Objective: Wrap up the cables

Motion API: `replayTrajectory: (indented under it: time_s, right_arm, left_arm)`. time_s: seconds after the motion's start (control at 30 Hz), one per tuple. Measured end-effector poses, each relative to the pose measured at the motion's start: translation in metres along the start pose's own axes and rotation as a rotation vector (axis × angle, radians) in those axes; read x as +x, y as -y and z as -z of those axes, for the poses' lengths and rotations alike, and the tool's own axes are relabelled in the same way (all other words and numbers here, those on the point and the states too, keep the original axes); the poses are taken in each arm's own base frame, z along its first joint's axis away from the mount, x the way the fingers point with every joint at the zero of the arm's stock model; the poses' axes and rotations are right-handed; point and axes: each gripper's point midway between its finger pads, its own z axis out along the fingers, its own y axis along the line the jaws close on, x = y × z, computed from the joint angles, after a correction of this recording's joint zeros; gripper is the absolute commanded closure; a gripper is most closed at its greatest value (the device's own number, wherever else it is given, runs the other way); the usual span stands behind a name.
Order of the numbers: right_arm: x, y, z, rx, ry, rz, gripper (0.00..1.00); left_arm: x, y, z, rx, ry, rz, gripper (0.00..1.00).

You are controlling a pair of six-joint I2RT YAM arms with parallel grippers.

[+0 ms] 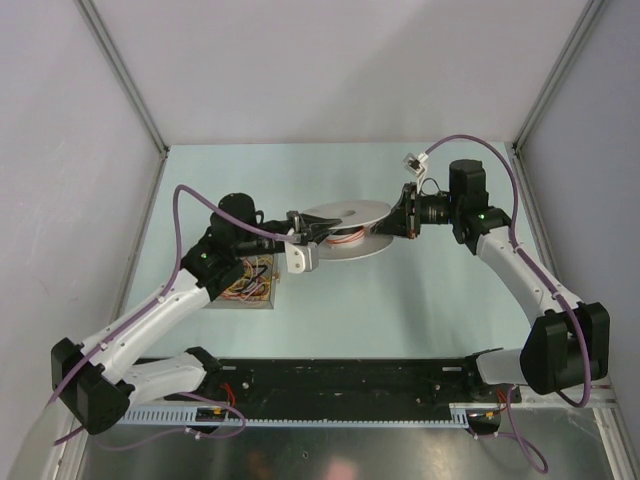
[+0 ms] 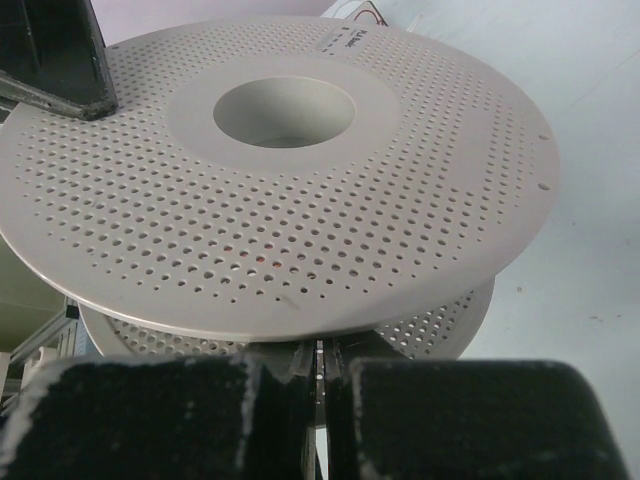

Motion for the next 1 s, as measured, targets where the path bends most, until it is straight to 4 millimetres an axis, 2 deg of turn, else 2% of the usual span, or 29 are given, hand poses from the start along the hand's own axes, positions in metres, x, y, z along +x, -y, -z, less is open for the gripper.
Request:
replayTrajectory:
  time_s: [0.27,0.43,0.67,1.0]
  right_arm:
    - [0.002,0.003,0.0,0.016,-0.006,0.002,1.0]
    - [-0.002,0.019,-0.002,0.088,0.015,-0.021,1.0]
    - [-0.009,0.068,-0.012,0.199,0.08,-0.138,1.0]
    - [-0.013,0.171,-0.026,0.33,0.256,-0.386,1.0]
  left_arm:
    - [0.001,0.0,-0.001,0.001,-0.003,-0.001,1.0]
    - [0.015,-0.001,-0.008,0.0,-0.032,-0.029,1.0]
    - [0.056,-0.007,-0.024,-0.003,-0.117,-0.158,1.0]
    - [0.145,-0.02,-0.068,0.01,-0.23,-0.294,1.0]
